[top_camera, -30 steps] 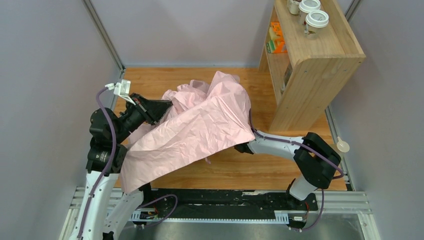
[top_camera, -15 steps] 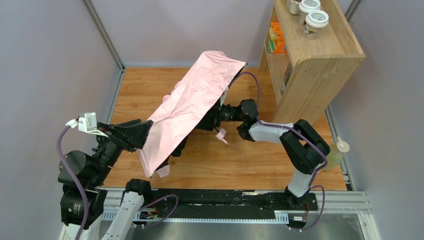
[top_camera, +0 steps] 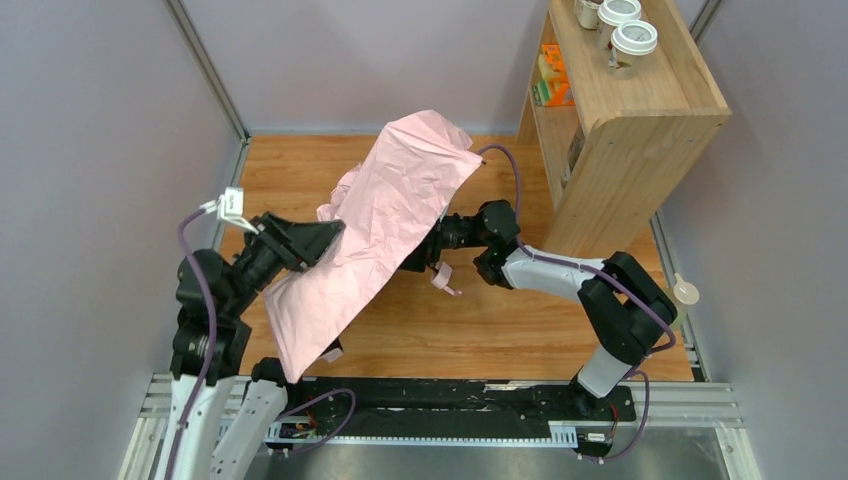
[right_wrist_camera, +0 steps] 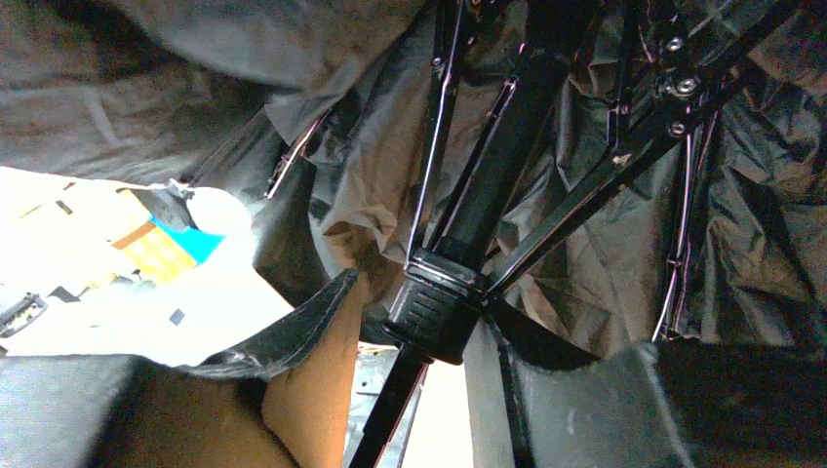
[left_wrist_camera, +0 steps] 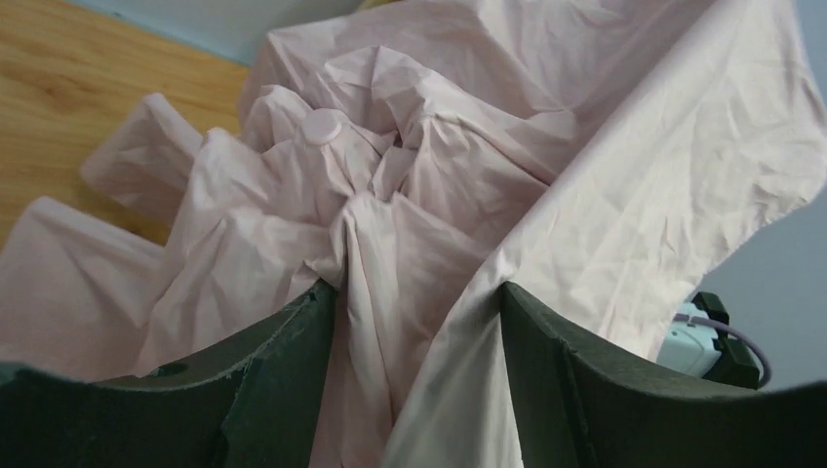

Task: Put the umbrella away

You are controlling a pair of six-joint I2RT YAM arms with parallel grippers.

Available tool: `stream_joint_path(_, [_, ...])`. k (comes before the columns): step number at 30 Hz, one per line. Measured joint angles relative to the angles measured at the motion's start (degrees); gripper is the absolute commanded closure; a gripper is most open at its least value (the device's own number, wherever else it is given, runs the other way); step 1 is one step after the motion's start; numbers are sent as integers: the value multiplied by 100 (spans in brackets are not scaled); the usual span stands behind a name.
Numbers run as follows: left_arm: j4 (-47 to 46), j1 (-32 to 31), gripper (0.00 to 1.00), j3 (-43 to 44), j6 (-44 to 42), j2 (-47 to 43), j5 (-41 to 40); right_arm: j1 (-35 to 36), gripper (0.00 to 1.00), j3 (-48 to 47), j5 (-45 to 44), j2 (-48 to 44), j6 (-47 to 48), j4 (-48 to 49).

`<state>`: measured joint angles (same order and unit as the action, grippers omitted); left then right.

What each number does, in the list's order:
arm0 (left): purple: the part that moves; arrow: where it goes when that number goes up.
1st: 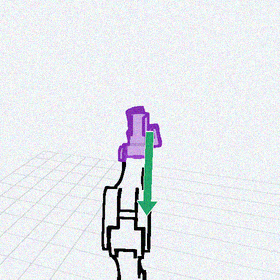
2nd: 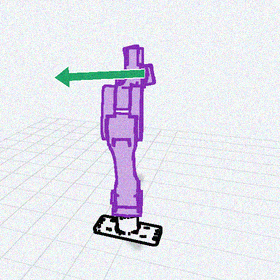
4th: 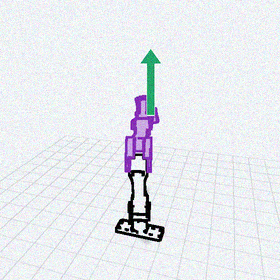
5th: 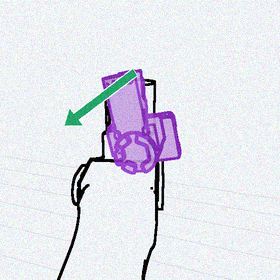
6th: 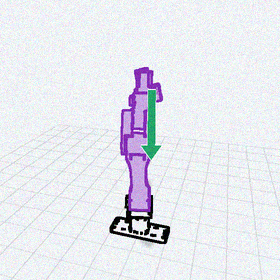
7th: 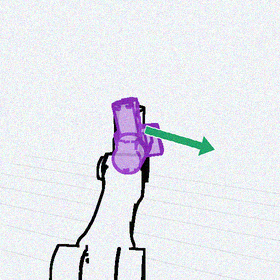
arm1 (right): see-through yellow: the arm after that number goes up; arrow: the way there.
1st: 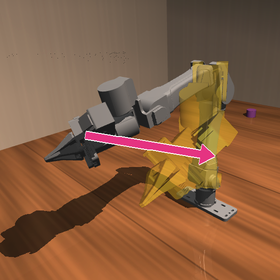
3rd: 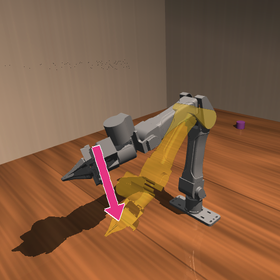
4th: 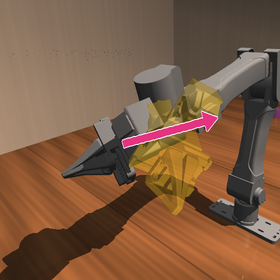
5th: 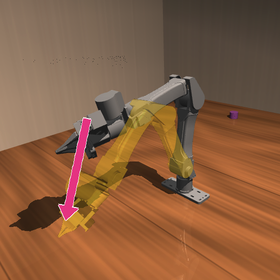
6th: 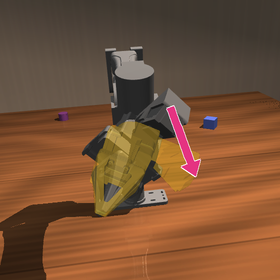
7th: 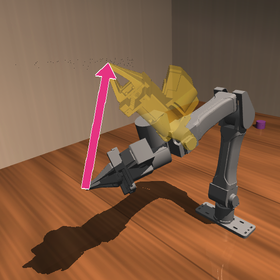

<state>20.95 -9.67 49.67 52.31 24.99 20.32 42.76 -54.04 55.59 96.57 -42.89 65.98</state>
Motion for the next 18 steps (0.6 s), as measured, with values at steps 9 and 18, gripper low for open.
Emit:
stream_joint_path(9, [-90,46,61,953,-1034,2247,1102,522,100,0,-743,-334,693,-879])
stream_joint_path(18, [1244,7,27,1742,-1735,1784,723,605,100,157,-1274,-516,1325,-1296])
